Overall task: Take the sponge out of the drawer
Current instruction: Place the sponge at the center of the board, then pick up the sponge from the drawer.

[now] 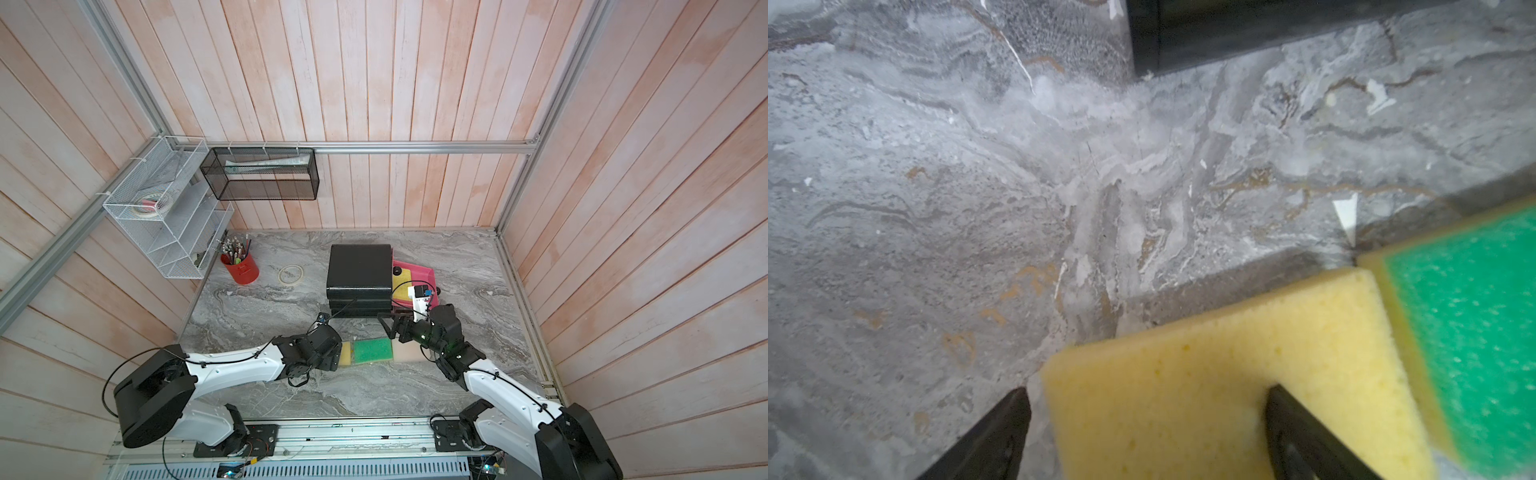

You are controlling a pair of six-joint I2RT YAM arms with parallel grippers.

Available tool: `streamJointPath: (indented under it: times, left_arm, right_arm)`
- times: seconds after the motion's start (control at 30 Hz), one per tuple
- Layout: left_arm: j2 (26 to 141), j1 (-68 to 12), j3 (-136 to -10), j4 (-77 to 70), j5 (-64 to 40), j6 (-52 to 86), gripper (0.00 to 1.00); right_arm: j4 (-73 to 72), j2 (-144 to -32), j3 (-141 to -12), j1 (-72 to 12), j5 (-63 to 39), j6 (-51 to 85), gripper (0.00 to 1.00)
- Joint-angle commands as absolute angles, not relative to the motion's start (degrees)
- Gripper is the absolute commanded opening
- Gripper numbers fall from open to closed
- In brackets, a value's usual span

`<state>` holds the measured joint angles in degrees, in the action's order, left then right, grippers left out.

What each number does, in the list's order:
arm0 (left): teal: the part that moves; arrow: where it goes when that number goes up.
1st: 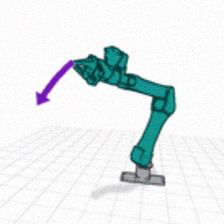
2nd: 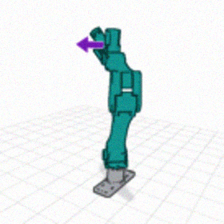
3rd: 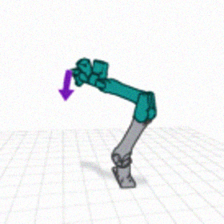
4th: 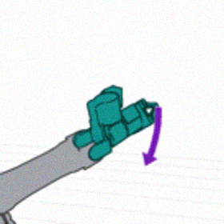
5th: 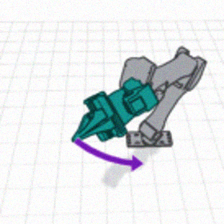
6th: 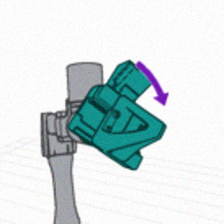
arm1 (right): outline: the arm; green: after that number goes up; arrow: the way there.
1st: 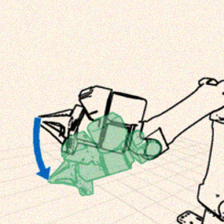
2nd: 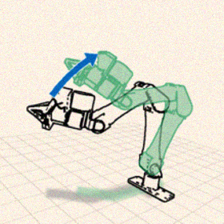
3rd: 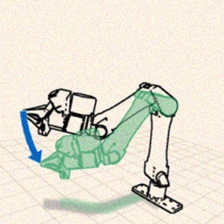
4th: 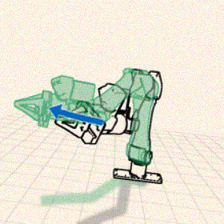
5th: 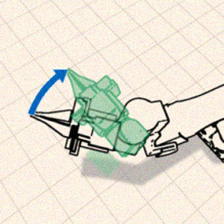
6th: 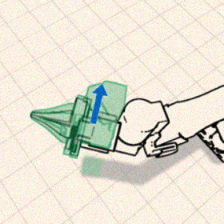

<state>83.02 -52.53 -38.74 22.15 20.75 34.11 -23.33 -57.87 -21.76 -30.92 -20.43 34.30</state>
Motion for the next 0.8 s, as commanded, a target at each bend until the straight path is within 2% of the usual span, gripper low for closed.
streamJointPath:
  times: [0.0, 0.3, 0.47, 0.67, 0.73, 0.77]
  left_arm:
    - [80.63, -52.47, -38.32, 25.49, 24.04, 34.97, 0.91]
    - [67.87, -52.47, -34.56, 19.19, 21.23, 34.01, 0.93]
    - [60.38, -52.29, -31.91, 10.71, 19.16, 30.54, 0.97]
    - [58.78, -50.28, -33.9, 2.54, 18.63, 25.44, 0.97]
    - [59.06, -49.3, -34.11, 0.44, 17.76, 24.38, 0.98]
    - [59.22, -48.68, -34.06, -0.36, 17.01, 24.26, 0.98]
  right_arm:
    - [-23.03, -57.13, -21.49, -30.66, -19.75, 34.37, 0.84]
    - [-23.39, -56.68, -21.2, -30.58, -19.91, 34.64, 0.84]
    - [-19.4, -55.7, -23.28, -28.86, -16.33, 33.49, 0.84]
    - [-16.76, -57.87, -28.25, -18.47, -16.26, 34.68, 0.84]
    - [-18.35, -62.11, -31.11, -13.73, -18.48, 35.33, 0.84]
    - [-17.38, -64.79, -33.37, -12.22, -19.01, 35.25, 0.8]
